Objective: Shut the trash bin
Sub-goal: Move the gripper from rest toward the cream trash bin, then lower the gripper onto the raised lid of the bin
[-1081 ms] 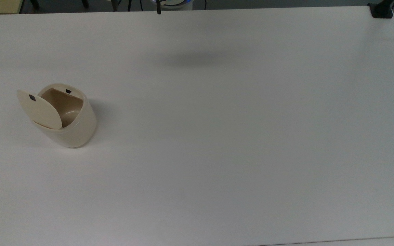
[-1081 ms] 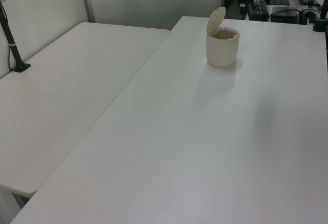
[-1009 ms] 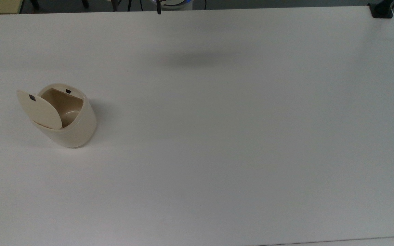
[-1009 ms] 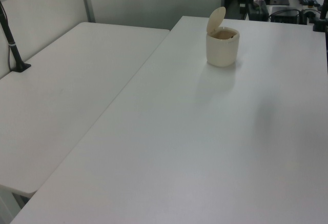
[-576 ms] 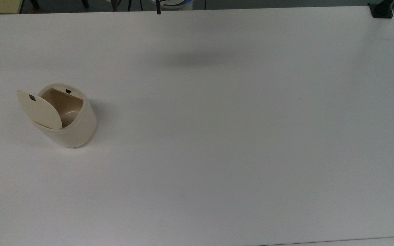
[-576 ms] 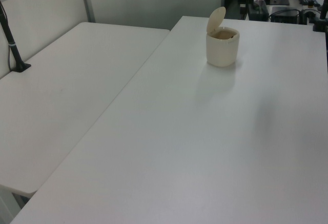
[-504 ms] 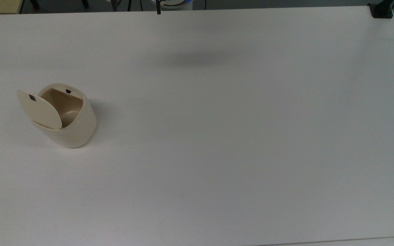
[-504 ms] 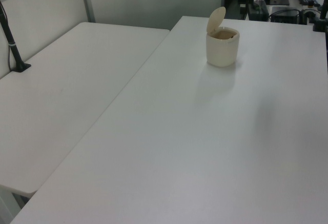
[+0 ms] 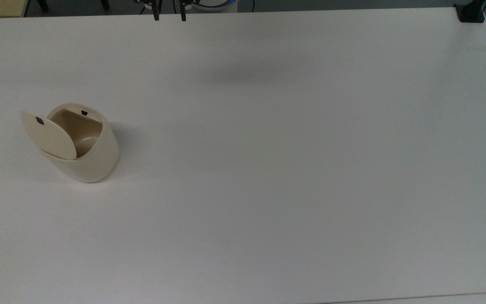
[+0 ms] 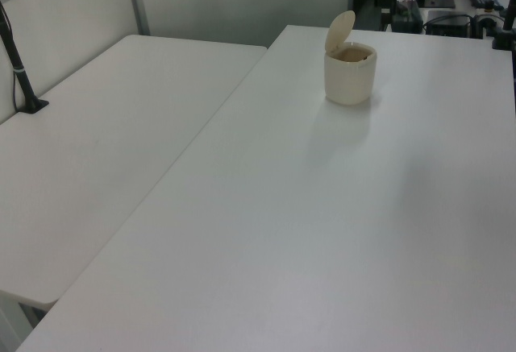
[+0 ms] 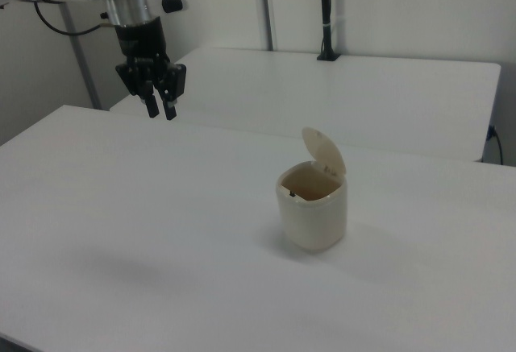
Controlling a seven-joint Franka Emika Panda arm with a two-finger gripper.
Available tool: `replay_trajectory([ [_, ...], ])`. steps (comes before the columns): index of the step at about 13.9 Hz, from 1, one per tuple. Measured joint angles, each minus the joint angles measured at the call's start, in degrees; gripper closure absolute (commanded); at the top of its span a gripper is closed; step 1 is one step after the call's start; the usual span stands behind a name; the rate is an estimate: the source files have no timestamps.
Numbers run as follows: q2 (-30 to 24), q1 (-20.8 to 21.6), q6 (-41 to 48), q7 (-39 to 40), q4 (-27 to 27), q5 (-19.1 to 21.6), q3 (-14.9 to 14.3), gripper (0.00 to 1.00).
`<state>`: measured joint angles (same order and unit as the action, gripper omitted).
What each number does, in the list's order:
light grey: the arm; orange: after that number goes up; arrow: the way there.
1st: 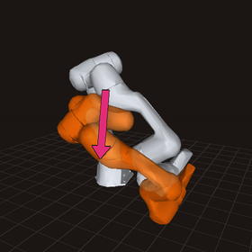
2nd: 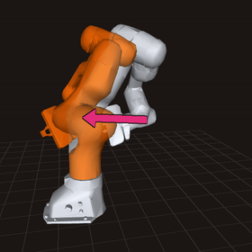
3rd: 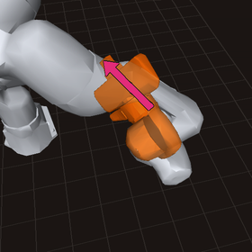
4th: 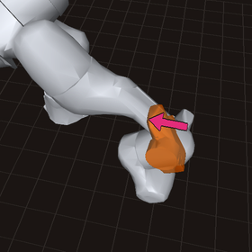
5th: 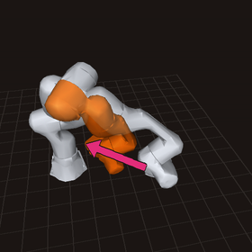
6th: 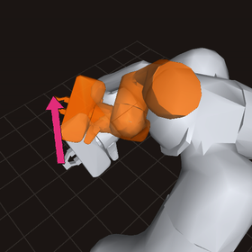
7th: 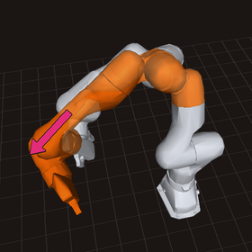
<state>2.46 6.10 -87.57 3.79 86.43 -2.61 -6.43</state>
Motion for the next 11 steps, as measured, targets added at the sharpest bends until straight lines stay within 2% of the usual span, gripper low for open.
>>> replay_trajectory([
  [7, 0.0, -0.3, 0.0, 0.1, 0.1, 0.0, -0.3, 1.00],
  [11, 0.4, -4.3, -3.1, 0.1, -0.2, -0.2, -0.6, 1.00],
])
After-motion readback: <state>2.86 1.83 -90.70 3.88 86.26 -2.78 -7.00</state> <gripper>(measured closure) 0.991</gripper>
